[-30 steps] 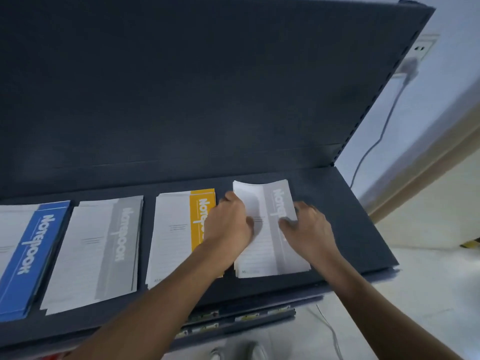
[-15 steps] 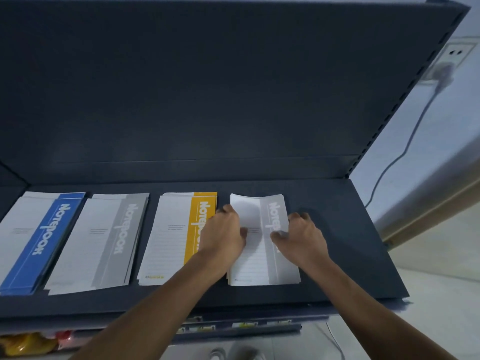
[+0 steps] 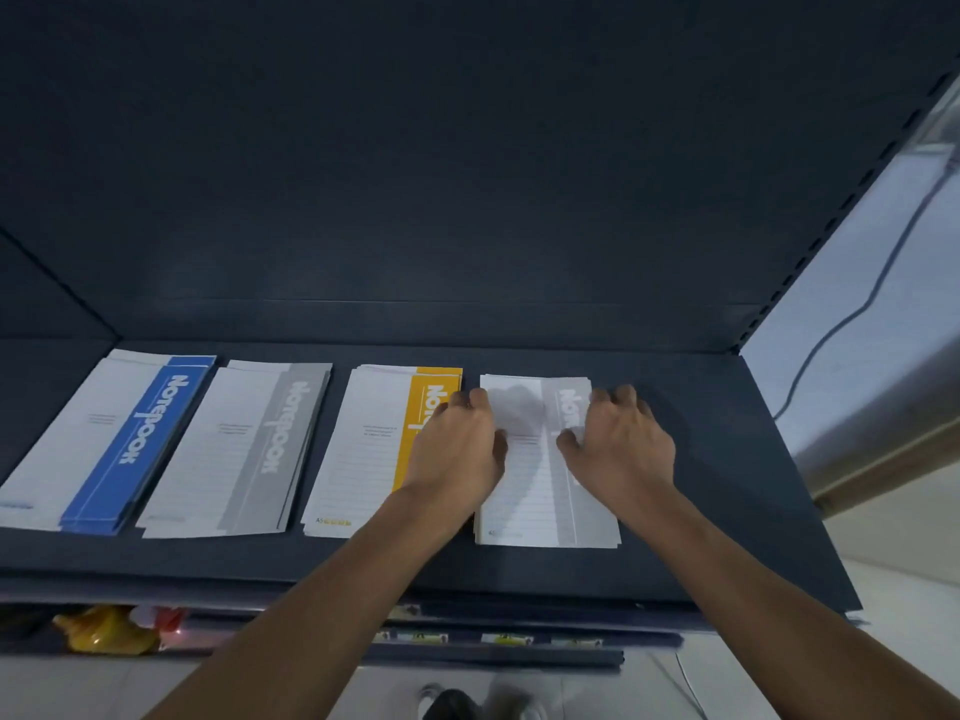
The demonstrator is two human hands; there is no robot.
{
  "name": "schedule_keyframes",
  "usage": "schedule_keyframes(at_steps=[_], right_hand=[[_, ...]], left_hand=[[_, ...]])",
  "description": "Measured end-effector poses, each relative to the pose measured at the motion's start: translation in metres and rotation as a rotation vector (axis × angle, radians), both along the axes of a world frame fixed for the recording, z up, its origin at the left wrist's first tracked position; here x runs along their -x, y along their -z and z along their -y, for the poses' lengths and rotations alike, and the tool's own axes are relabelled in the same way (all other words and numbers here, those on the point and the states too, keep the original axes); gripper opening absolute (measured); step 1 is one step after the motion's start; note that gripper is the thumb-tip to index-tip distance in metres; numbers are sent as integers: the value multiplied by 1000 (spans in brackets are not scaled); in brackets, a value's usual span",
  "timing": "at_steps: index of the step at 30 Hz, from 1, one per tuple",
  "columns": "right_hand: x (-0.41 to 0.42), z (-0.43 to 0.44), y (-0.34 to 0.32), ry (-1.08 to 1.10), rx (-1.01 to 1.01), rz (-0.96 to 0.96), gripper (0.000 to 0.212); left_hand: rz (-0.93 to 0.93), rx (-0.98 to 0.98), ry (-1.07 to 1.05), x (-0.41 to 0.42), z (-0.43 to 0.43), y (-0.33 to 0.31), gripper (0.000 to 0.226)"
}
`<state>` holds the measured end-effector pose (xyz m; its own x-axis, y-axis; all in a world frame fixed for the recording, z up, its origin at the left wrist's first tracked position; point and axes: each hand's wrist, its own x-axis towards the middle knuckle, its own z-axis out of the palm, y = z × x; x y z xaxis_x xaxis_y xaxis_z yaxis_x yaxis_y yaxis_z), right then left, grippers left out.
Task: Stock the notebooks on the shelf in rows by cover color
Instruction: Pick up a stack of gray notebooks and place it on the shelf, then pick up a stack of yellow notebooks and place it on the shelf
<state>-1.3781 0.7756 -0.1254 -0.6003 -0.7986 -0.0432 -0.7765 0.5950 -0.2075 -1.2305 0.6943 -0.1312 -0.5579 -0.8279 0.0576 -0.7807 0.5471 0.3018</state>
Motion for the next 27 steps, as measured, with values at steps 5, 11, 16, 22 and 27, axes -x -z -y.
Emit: schedule_keyframes(at_steps=[5, 11, 16, 22, 27], right_hand=[[-36, 38, -19, -205, 92, -73, 37], [-112, 81, -39, -489, 96, 18, 38], [-194, 113, -54, -670, 72, 55, 36], [-333, 163, -75, -777, 128, 104, 36], [-455, 200, -75, -849, 111, 115, 41]], left_hand=[[-5, 24, -44, -42, 13, -18, 32], [-7, 37, -247, -132, 38, -38, 27], [7, 20, -362, -225, 58, -46, 32], [-30, -1, -461, -368, 93, -64, 29], [-42, 37, -507, -484, 110, -68, 25]])
